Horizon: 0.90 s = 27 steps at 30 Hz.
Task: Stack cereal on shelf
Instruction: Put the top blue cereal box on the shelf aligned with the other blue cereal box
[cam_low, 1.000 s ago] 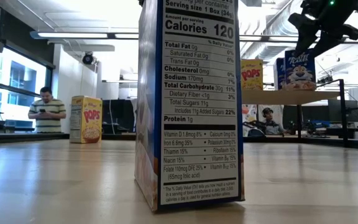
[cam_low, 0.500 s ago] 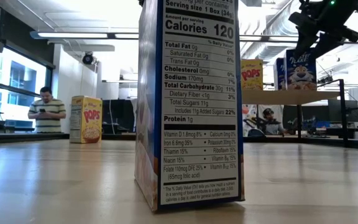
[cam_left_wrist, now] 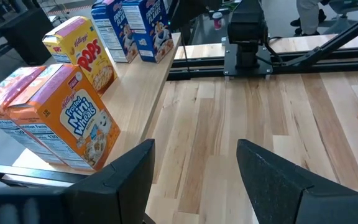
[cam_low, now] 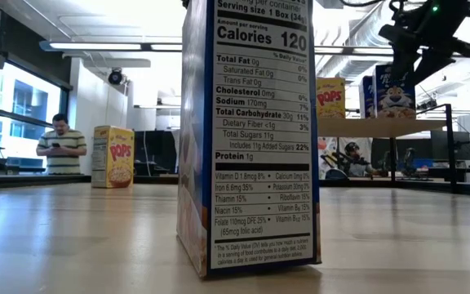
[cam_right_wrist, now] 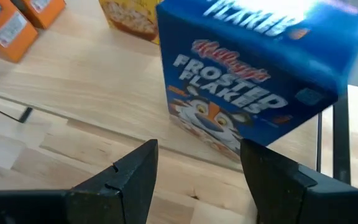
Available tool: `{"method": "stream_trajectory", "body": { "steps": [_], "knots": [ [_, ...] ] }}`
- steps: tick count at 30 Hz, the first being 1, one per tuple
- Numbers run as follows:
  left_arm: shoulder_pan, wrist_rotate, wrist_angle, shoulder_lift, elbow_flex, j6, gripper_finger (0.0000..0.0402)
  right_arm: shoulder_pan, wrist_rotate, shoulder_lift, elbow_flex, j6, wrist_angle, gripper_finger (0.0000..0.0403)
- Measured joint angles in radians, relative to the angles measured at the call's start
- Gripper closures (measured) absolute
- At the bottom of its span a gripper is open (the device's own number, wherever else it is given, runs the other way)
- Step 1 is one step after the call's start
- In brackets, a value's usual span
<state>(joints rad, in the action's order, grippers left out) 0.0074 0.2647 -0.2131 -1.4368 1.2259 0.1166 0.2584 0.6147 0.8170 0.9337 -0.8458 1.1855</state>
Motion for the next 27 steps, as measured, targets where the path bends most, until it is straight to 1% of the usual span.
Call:
{"method": "stream_trajectory", "body": {
  "steps": [12, 24, 27],
  "knots": [
    [0.0, 0.0, 0.0, 0.0, 0.0, 0.019, 0.0184, 0.023, 0.015, 0.089, 0.0, 0.008, 0.0, 0.0182],
    [0.0, 0.0, -0.008, 0.0, 0.0, 0.035, 0.0184, 0.076, 0.036, 0.113, 0.0, 0.017, -0.015, 0.0182],
    [0.0, 0.0, -0.008, 0.0, 0.0, 0.036, 0.0184, 0.078, 0.016, 0.113, 0.0, 0.023, -0.023, 0.0182]
  ]
}}
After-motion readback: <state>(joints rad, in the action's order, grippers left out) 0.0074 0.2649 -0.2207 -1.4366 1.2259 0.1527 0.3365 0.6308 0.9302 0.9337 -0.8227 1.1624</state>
